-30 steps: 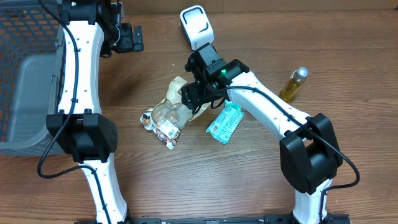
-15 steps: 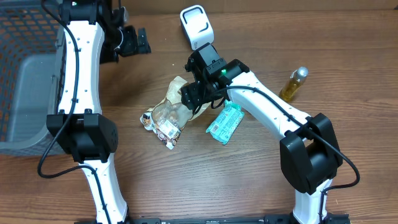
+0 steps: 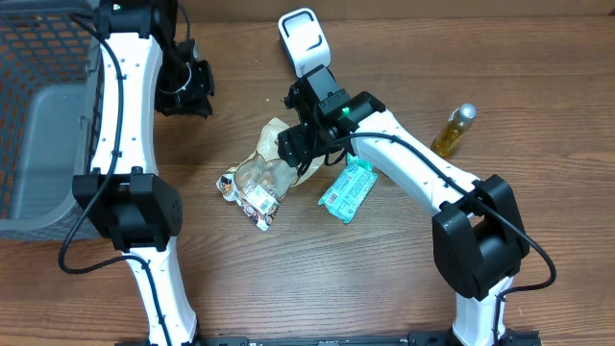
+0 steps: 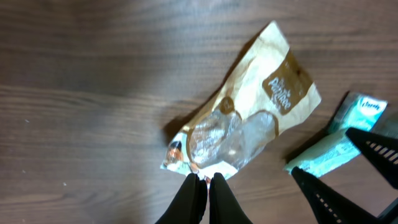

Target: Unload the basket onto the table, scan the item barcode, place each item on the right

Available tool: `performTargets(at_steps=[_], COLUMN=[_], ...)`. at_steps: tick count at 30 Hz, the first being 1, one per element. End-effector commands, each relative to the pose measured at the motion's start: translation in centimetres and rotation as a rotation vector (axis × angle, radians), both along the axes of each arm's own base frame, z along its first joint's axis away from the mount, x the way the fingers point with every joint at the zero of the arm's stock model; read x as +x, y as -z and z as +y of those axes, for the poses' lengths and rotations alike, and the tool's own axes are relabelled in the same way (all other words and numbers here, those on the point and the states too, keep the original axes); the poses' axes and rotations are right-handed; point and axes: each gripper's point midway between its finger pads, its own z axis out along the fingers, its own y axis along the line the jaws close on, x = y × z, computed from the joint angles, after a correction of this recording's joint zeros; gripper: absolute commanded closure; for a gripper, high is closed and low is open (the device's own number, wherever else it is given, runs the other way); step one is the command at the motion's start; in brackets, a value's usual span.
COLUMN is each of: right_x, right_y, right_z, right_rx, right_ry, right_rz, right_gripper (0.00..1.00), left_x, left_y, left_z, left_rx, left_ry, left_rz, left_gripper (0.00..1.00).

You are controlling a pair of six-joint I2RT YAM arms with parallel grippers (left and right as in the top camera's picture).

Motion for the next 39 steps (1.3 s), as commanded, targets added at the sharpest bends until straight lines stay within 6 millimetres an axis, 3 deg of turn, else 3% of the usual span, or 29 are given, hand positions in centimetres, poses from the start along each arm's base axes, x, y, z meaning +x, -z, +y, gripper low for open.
performTargets(at_steps=[1,7,9,13,17,22,30,39], right_x=[0.3,0.6,0.7,1.0,1.0,0.8,0.2,1.2], right_y=[-0.9,-1.1,-1.2,-1.3,-1.0,0.8,3.1,4.2], right_z=[0.0,0.2,0.2,0.4,1.0,1.4,3.1,3.7], right_rx=[0.011,0.021,0.023,0.031,0.057,0.059,0.116,0.128], right_ry=[-0.003,-0.002,-0.002,-0.003,-0.016,-0.027,-0.133,-0.133], right_rz=[-0.024,-0.038,-0.041,-0.054,-0.047,-0.005,0.038,0.009], right_gripper=[0.18,0.18,0.17,0.17,0.18,0.18,0.19,0.18], left_x=[-1.9,-7.1,-9.2,-11.3,-12.0,-12.4,-10.4,-10.9], left_y=[-0.9,-1.2,-0.6,2.1,6.1,10.0,13.3,16.3], left_z=[-0.7,0.9,1.3,0.7,-0.8,-2.7,-3.0,-2.9], left_rx=[-0.017,0.083,0.125,0.134,0.135,0.097,0.089,0.089], left_ry=[-0.002,-0.032,-0.062,-0.034,0.01,0.047,0.022,0.012], left_rz=[0.021,0.097,0.151,0.244,0.276,0.269,0.157,0.135], left_gripper=[0.96,0.96,0.96,0.95,0.96,0.96,0.96,0.96])
